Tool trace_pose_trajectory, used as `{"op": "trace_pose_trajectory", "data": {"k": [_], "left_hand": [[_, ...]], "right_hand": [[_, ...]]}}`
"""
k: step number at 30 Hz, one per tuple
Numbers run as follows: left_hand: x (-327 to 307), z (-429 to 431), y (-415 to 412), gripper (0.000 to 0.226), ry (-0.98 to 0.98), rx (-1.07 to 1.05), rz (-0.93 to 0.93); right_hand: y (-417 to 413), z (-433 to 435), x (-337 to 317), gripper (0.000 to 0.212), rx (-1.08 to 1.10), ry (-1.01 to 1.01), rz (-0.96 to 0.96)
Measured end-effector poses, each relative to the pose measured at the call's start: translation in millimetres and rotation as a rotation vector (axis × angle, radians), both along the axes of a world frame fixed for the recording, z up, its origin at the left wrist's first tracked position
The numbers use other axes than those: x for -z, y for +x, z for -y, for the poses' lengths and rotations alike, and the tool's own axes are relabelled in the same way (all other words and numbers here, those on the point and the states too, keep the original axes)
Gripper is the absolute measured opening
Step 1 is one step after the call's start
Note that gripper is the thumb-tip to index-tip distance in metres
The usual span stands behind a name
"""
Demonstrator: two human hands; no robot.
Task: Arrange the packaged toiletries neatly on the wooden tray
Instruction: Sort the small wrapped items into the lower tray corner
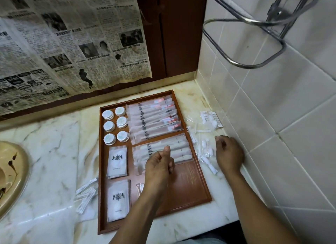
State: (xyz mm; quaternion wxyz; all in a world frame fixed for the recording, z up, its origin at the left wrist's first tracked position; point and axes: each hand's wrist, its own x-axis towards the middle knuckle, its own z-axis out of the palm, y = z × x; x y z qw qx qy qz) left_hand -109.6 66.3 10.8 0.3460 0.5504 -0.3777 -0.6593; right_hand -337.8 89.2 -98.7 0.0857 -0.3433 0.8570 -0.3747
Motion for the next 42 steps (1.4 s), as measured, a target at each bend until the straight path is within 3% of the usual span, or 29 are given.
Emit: {"op": "trace_pose_trajectory", "data": {"k": [4,7,11,18,22,29,34,42], "left_hand": [[-1.9,5.9,-10.1,0.031,-0.012,-0.02,0.012],[-1.8,8.2,-15.1,0.033,-0.104,0.04,0.023],[-5.0,9.2,-15.6,0.017,-0.315,0.21,0.168],[-13.2,15.6,1.2,0.022,-0.53,0.385,0.437],[-16.8,20.4,8.6,0.005,-0.452,0.472,0.399],[-20.9,21.2,22.4,0.011,-0.385,0.581,0.35],[-22.6,16.6,33.0,0.005,-0.234,0.575,0.216],[-32.2,10.3,44.2,0.012,-0.125,0.413,0.056]], "right_hand": [[12.1,-15.3,-31.8,0.018,-0.114,-0.062,0.376],[29.9,-30.6,-61.9,0.018,-0.313,0.042,0.454],[50.1,-43.2,-97.8,0.023,-0.585,0.175,0.563],[60.5,-44.5,-129.9,0.024,-0.629,0.172,0.644],[60.6,-43.3,-134.2,0.022,-0.599,0.158,0.671],[68.9,-43.0,-134.2,0.025,-0.566,0.02,0.676],[85.9,-36.7,-139.1,0.023,-0.432,-0.161,0.763],[113.7,-31.0,-147.6,0.02,-0.423,-0.11,0.771]]}}
